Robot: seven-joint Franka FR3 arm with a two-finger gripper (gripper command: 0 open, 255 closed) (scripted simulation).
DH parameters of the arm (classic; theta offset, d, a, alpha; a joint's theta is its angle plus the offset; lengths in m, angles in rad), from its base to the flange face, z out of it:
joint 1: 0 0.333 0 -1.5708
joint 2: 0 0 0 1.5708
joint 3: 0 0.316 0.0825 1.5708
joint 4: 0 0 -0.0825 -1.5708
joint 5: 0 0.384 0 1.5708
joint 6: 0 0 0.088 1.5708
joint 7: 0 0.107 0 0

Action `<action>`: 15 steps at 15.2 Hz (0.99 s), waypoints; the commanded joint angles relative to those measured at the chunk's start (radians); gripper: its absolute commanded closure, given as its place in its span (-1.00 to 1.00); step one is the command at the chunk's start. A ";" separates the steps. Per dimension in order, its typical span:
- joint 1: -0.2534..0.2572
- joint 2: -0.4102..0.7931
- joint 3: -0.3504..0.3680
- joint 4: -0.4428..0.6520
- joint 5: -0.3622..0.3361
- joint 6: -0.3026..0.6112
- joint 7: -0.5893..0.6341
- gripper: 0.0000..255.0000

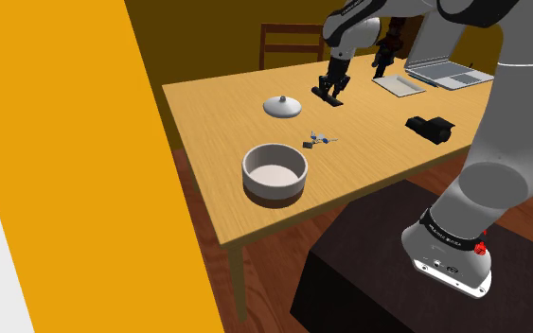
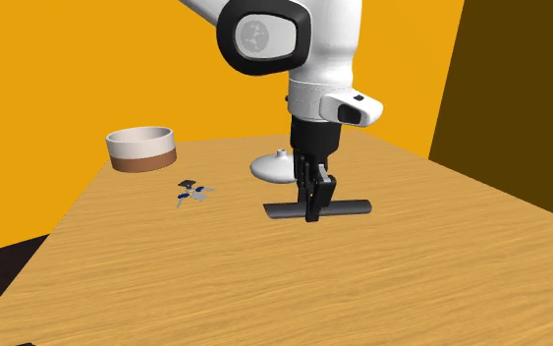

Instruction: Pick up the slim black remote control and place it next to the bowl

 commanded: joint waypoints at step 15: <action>0.010 -0.089 -0.017 0.101 -0.050 -0.182 0.043 1.00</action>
